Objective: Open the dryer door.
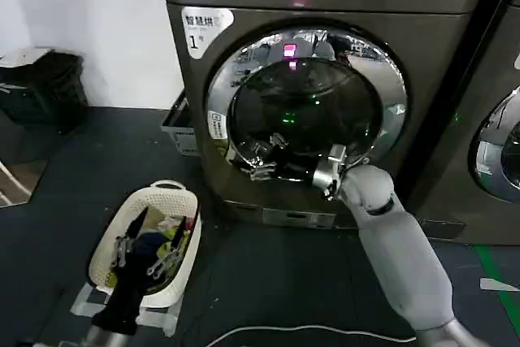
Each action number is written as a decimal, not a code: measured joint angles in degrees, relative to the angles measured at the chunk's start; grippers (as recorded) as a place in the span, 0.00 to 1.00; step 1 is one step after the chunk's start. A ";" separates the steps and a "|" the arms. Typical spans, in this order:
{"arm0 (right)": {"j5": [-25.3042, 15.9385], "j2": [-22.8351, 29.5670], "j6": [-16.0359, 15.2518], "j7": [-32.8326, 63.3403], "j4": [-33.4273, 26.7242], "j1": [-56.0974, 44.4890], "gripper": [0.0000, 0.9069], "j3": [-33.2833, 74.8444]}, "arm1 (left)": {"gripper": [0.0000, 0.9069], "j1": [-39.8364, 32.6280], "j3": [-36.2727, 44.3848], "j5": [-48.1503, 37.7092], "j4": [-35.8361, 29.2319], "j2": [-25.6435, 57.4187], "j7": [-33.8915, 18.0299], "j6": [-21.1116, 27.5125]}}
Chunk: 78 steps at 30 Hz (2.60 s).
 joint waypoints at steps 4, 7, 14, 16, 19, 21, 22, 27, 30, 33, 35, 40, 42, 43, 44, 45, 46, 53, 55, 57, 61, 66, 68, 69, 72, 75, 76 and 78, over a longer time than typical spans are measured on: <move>-0.04 0.66 0.12 0.31 -2.44 1.14 1.00 -0.51 | 1.00 0.23 0.01 0.35 -0.16 -0.16 -0.02 0.01; -0.04 1.09 0.06 0.86 -3.94 2.13 1.00 -1.19 | 1.00 0.50 0.05 0.22 -0.74 -0.28 0.10 0.28; -0.78 2.13 -0.25 1.44 -6.51 3.62 1.00 -2.42 | 1.00 0.52 0.18 0.19 -1.46 -0.52 0.19 0.49; -1.03 2.66 -0.28 1.83 -7.38 4.08 1.00 -2.75 | 1.00 0.60 0.24 0.19 -1.46 -0.58 0.18 0.44; -1.68 3.26 -0.13 2.18 -8.37 4.58 1.00 -2.78 | 1.00 0.58 0.24 0.44 -1.12 -0.60 0.15 0.24; -1.91 3.82 -0.04 2.19 -9.12 4.97 1.00 -2.85 | 1.00 0.57 0.24 0.55 -0.99 -0.60 0.16 0.20; -2.00 4.07 -0.02 2.19 -9.53 5.21 1.00 -2.95 | 1.00 0.57 0.26 0.55 -0.99 -0.60 0.16 0.21; -2.35 5.19 -0.02 2.19 -11.47 6.27 1.00 -3.67 | 1.00 0.38 0.22 0.64 -0.92 -0.59 0.16 0.07; -2.91 5.50 0.29 1.73 -12.51 6.77 1.00 -4.08 | 1.00 0.37 0.20 0.90 -0.64 -0.57 0.10 -0.18; -3.23 5.96 0.35 1.73 -13.36 7.03 1.00 -4.37 | 1.00 0.34 0.20 1.03 -0.43 -0.55 0.09 -0.19; -3.25 6.19 0.37 1.76 -13.77 7.20 1.00 -4.45 | 1.00 0.13 0.19 1.11 -0.17 -0.50 0.08 -0.30; -3.30 6.54 0.41 1.79 -14.61 7.69 1.00 -5.29 | 1.00 -0.20 0.11 1.29 0.27 -0.25 -0.18 -0.67; -3.32 6.82 0.41 1.76 -14.84 7.82 1.00 -5.53 | 1.00 -0.20 0.19 1.29 0.30 -0.15 -0.19 -0.88; -3.44 7.01 0.39 1.76 -14.92 7.85 1.00 -5.59 | 1.00 -0.21 0.22 1.29 0.31 -0.12 -0.21 -0.89; -3.58 7.13 0.38 1.75 -14.94 7.86 1.00 -5.63 | 1.00 -0.23 0.24 1.29 0.32 -0.09 -0.25 -0.88; -3.70 7.22 0.37 1.47 -14.96 7.86 1.00 -5.73 | 1.00 -0.26 0.24 1.29 0.32 -0.06 -0.37 -0.77; -3.70 7.23 0.32 0.84 -14.94 7.87 1.00 -5.79 | 1.00 -0.26 0.25 1.35 0.34 0.00 -0.45 -0.61; -3.34 6.55 -0.35 -3.11 -14.23 8.04 1.00 -6.20 | 1.00 -1.65 -0.61 2.52 2.01 1.02 -1.52 1.98; -2.13 6.16 -1.24 -4.87 -13.78 7.81 1.00 -5.93 | 1.00 -2.32 -1.23 2.58 2.61 1.26 -2.64 3.90; -0.96 5.69 -1.64 -6.55 -13.32 7.50 1.00 -5.84 | 1.00 -3.08 -1.87 2.22 3.19 1.66 -2.55 5.48; -0.30 4.80 -1.93 -9.61 -12.12 6.92 1.00 -5.84 | 1.00 -4.71 -3.70 -1.27 3.91 2.73 -1.80 9.09; 0.38 3.22 -2.27 -14.22 -9.87 5.65 1.00 -5.30 | 1.00 -7.64 -6.06 -6.21 4.27 4.44 -1.87 15.33; 0.39 2.72 -3.16 -16.01 -8.88 5.15 1.00 -4.94 | 1.00 -8.97 -7.09 -7.66 4.63 5.20 -1.89 16.70; 0.40 2.42 -3.57 -17.07 -8.44 4.88 1.00 -4.76 | 1.00 -9.71 -7.61 -8.86 4.78 5.68 -1.88 17.48; 1.29 1.54 -3.79 -19.58 -7.00 4.07 1.00 -4.48 | 1.00 -11.83 -8.50 -10.81 5.32 7.08 -1.83 18.22; 1.95 0.83 -3.97 -21.53 -5.33 3.23 1.00 -4.19 | 1.00 -14.04 -8.84 -12.08 6.43 8.83 -1.76 17.30; 2.02 0.59 -4.09 -22.09 -4.79 2.99 1.00 -4.07 | 1.00 -14.85 -8.91 -13.52 7.02 9.53 -1.79 17.36; 2.25 0.13 -4.28 -23.96 -3.57 2.36 1.00 -3.76 | 1.00 -16.07 -8.90 -15.27 7.71 10.72 -1.55 17.34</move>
